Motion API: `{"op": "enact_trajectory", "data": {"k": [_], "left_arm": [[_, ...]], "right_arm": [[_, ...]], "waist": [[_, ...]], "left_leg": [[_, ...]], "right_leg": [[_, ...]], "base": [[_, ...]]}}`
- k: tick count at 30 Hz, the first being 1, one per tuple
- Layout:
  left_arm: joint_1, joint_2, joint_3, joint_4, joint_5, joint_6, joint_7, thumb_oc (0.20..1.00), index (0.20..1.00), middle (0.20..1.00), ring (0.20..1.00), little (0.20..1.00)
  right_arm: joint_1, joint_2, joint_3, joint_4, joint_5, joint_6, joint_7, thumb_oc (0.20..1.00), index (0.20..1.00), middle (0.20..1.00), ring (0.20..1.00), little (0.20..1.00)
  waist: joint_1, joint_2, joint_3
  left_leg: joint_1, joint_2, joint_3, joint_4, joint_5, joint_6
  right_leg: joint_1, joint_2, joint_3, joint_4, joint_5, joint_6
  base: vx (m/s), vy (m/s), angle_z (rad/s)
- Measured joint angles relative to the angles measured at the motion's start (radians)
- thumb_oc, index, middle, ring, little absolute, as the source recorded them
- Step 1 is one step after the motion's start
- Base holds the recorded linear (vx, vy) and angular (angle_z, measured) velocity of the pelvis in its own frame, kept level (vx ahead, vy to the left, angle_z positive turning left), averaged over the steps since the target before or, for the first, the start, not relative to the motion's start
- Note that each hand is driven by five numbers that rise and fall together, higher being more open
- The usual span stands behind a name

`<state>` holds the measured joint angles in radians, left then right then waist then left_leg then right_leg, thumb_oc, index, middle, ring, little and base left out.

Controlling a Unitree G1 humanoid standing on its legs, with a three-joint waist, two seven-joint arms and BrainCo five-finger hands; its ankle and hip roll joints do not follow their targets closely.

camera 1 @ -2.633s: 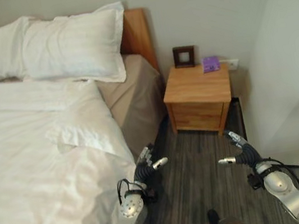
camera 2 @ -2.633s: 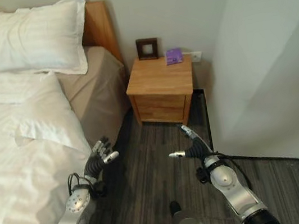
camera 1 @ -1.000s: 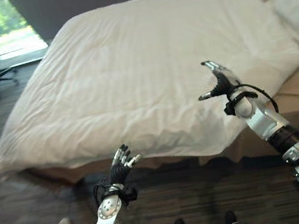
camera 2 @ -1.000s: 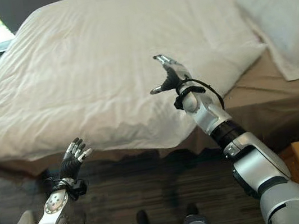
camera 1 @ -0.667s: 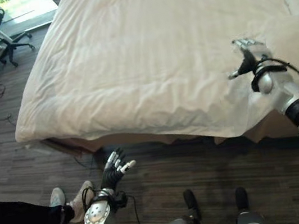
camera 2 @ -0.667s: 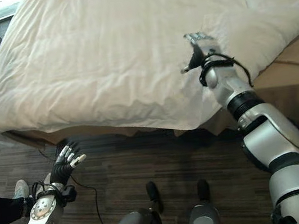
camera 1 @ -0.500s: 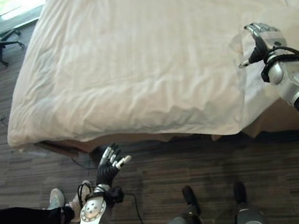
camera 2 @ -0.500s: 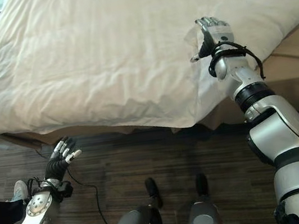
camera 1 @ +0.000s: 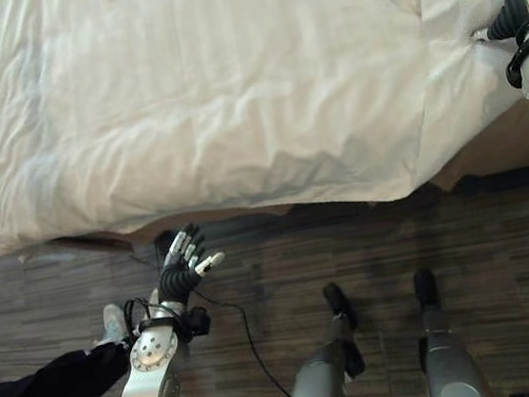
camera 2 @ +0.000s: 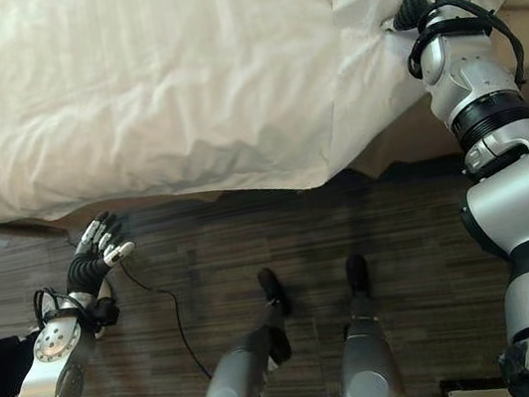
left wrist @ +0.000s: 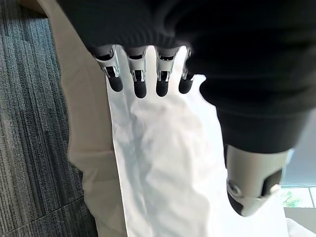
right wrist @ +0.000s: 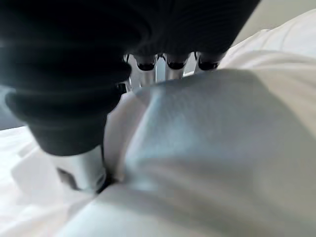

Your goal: Making the bed.

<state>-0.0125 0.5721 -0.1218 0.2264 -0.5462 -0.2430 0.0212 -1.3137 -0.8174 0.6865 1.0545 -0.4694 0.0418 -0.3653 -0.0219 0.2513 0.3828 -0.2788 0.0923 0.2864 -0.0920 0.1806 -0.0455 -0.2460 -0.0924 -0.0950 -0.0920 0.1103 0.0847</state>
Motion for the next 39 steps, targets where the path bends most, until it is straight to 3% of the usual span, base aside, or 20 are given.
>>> {"op": "enact_trajectory", "data": {"k": [5, 8, 9, 10, 11, 13, 16, 17, 19, 20, 21, 22, 24, 25, 30, 35, 39], "left_arm": [[0.011, 0.000, 0.037, -0.020, 0.000, 0.000, 0.001, 1.000, 1.000, 1.000, 1.000, 1.000], [0.008, 0.001, 0.053, -0.038, 0.000, -0.003, 0.001, 1.000, 1.000, 1.000, 1.000, 1.000], [-0.009, 0.008, 0.061, -0.060, -0.001, -0.002, 0.000, 1.000, 1.000, 1.000, 1.000, 1.000], [-0.033, 0.020, 0.057, -0.061, 0.000, -0.006, -0.003, 1.000, 1.000, 1.000, 1.000, 1.000], [-0.050, 0.023, 0.052, -0.052, 0.000, -0.005, -0.007, 1.000, 1.000, 1.000, 1.000, 1.000], [-0.016, 0.025, 0.039, -0.051, 0.000, 0.005, -0.023, 1.000, 1.000, 1.000, 1.000, 1.000], [-0.084, 0.002, -0.030, 0.063, 0.013, 0.026, -0.003, 1.000, 1.000, 1.000, 1.000, 1.000], [-0.127, -0.009, -0.041, 0.089, 0.019, 0.050, 0.007, 1.000, 1.000, 1.000, 1.000, 1.000], [-0.173, -0.034, -0.052, 0.107, 0.018, 0.057, 0.015, 1.000, 1.000, 1.000, 1.000, 1.000], [-0.195, -0.058, -0.054, 0.115, 0.018, 0.057, 0.017, 1.000, 1.000, 1.000, 1.000, 1.000], [-0.197, -0.075, -0.056, 0.114, 0.018, 0.058, 0.019, 1.000, 1.000, 1.000, 1.000, 1.000], [-0.196, -0.079, -0.048, 0.114, 0.017, 0.056, 0.023, 1.000, 1.000, 1.000, 1.000, 1.000], [-0.172, -0.090, -0.054, 0.124, 0.017, 0.061, 0.039, 1.000, 1.000, 1.000, 1.000, 1.000], [-0.180, -0.099, -0.049, 0.142, 0.017, 0.060, 0.044, 1.000, 1.000, 1.000, 1.000, 1.000], [-0.130, -0.111, -0.089, 0.153, 0.020, 0.074, 0.052, 1.000, 1.000, 1.000, 1.000, 1.000], [-0.120, -0.112, -0.107, 0.182, 0.020, 0.080, 0.047, 1.000, 1.000, 1.000, 1.000, 1.000], [-0.125, -0.111, -0.109, 0.203, 0.019, 0.079, 0.046, 1.000, 1.000, 1.000, 1.000, 1.000]], "right_arm": [[-0.002, -0.005, -0.002, -0.025, 0.010, -0.003, 0.000, 0.200, 0.200, 0.200, 0.200, 0.200], [0.004, -0.011, -0.008, -0.049, 0.019, -0.001, 0.001, 0.200, 0.200, 0.200, 0.200, 0.200], [0.017, -0.041, -0.012, -0.090, 0.040, 0.002, 0.002, 0.200, 0.200, 0.200, 0.200, 0.200], [0.035, -0.043, -0.044, -0.090, 0.049, 0.003, 0.003, 0.200, 0.200, 0.200, 0.200, 0.200], [0.067, -0.039, -0.083, -0.091, 0.059, 0.007, 0.007, 0.200, 0.200, 0.200, 0.200, 0.200], [0.130, -0.043, -0.113, -0.113, 0.060, 0.015, 0.012, 0.200, 0.200, 0.200, 0.200, 0.200], [0.234, -0.058, -0.269, -0.176, 0.058, 0.026, 0.022, 0.200, 0.200, 0.200, 0.200, 0.200], [0.261, -0.058, -0.269, -0.181, 0.058, 0.043, 0.021, 0.200, 0.200, 0.200, 0.200, 0.200], [0.327, -0.040, -0.291, -0.174, 0.057, 0.055, 0.023, 0.200, 0.200, 0.200, 0.200, 0.200], [0.377, -0.039, -0.323, -0.185, 0.059, 0.040, 0.011, 0.200, 0.200, 0.200, 0.200, 0.200], [0.437, -0.029, -0.353, -0.207, 0.065, 0.039, 0.005, 0.200, 0.200, 0.200, 0.200, 0.200], [0.536, 0.020, -0.415, -0.264, 0.080, 0.034, 0.000, 0.200, 0.200, 0.200, 0.200, 0.200], [0.570, 0.077, -0.416, -0.280, 0.085, 0.017, 0.005, 0.200, 0.200, 0.200, 0.200, 0.200], [0.600, 0.090, -0.444, -0.301, 0.086, 0.015, 0.000, 0.200, 0.200, 0.200, 0.200, 0.200], [0.620, 0.128, -0.433, -0.261, 0.088, 0.014, 0.016, 0.200, 0.200, 0.200, 0.200, 0.200], [0.604, 0.120, -0.378, -0.238, 0.087, 0.011, 0.030, 0.200, 0.200, 0.200, 0.200, 0.200], [0.448, 0.085, -0.259, -0.076, 0.074, 0.010, 0.049, 0.200, 0.200, 0.200, 0.200, 0.200]], "waist": [[-0.003, -0.003, 0.002], [-0.005, -0.031, 0.027], [-0.008, -0.063, 0.061], [-0.022, -0.113, 0.096], [-0.031, -0.149, 0.120], [-0.046, -0.158, 0.122], [-0.073, -0.119, 0.121], [-0.092, -0.128, 0.125], [-0.108, -0.158, 0.126], [-0.109, -0.150, 0.127], [-0.110, -0.161, 0.125], [-0.101, -0.202, 0.105], [-0.069, -0.198, 0.078], [-0.066, -0.208, 0.068], [-0.056, -0.248, -0.011], [-0.064, -0.239, -0.031], [-0.087, -0.209, -0.042]], "left_leg": [[0.008, 0.002, 0.011, 0.000, 0.000, 0.000], [0.023, -0.001, 0.000, 0.033, 0.007, -0.008], [0.000, -0.007, -0.009, 0.102, 0.015, -0.020], [-0.013, -0.022, -0.030, 0.171, 0.049, -0.065], [-0.011, -0.033, -0.040, 0.215, 0.052, -0.079], [0.048, -0.032, -0.007, 0.210, 0.021, -0.054], [0.146, -0.038, 0.030, 0.106, -0.051, 0.027], [0.157, -0.051, 0.029, 0.081, -0.074, 0.050], [0.160, -0.066, 0.038, 0.082, -0.068, 0.055], [0.158, -0.063, 0.027, 0.096, -0.065, 0.079], [0.168, -0.064, 0.024, 0.096, -0.077, 0.068], [0.193, -0.074, 0.014, 0.093, -0.077, 0.053], [0.195, -0.028, 0.009, 0.097, -0.088, 0.028], [0.199, -0.017, 0.009, 0.103, -0.084, 0.018], [0.203, 0.029, 0.041, 0.080, -0.076, 0.019], [0.253, 0.036, 0.069, 0.054, -0.076, 0.019], [0.247, 0.030, 0.104, 0.012, -0.075, 0.019]], "right_leg": [[-0.014, 0.002, 0.032, 0.014, 0.001, -0.001], [-0.015, 0.002, 0.047, 0.055, -0.007, -0.001], [-0.043, -0.016, 0.050, 0.144, -0.045, -0.017], [-0.048, -0.042, 0.047, 0.214, -0.079, -0.020], [-0.029, -0.073, 0.037, 0.246, -0.091, -0.026], [0.011, -0.069, 0.030, 0.245, -0.101, -0.021], [0.000, -0.058, 0.028, 0.341, -0.148, 0.016], [-0.024, -0.069, 0.045, 0.397, -0.175, 0.038], [-0.054, -0.092, 0.106, 0.439, -0.194, 0.046], [-0.062, -0.111, 0.127, 0.494, -0.221, 0.029], [-0.043, -0.117, 0.139, 0.517, -0.231, 0.044], [0.000, -0.125, 0.169, 0.465, -0.238, 0.067], [0.015, -0.073, 0.170, 0.438, -0.219, 0.057], [0.020, -0.073, 0.172, 0.421, -0.214, 0.050], [0.010, -0.017, 0.186, 0.399, -0.206, 0.022], [0.065, -0.008, 0.205, 0.327, -0.190, 0.026], [0.062, -0.010, 0.221, 0.246, -0.143, 0.042]], "base": [[-0.08, -0.058, -0.15], [-0.24, -0.278, -0.18], [-0.06, -0.148, 0.19], [0.00, -0.009, 0.37], [0.01, 0.151, 0.43], [-0.08, 0.113, 0.10], [-0.14, -0.019, 0.03], [-0.13, -0.115, 0.21], [-0.12, -0.369, 0.03], [-0.03, -0.490, 0.11], [0.06, -0.235, 0.32], [0.03, -0.311, 0.01], [-0.07, -0.330, -0.33], [-0.08, -0.246, -0.27], [-0.05, -0.151, -0.24], [-0.09, -0.086, -0.20], [-0.10, -0.019, -0.19]]}}
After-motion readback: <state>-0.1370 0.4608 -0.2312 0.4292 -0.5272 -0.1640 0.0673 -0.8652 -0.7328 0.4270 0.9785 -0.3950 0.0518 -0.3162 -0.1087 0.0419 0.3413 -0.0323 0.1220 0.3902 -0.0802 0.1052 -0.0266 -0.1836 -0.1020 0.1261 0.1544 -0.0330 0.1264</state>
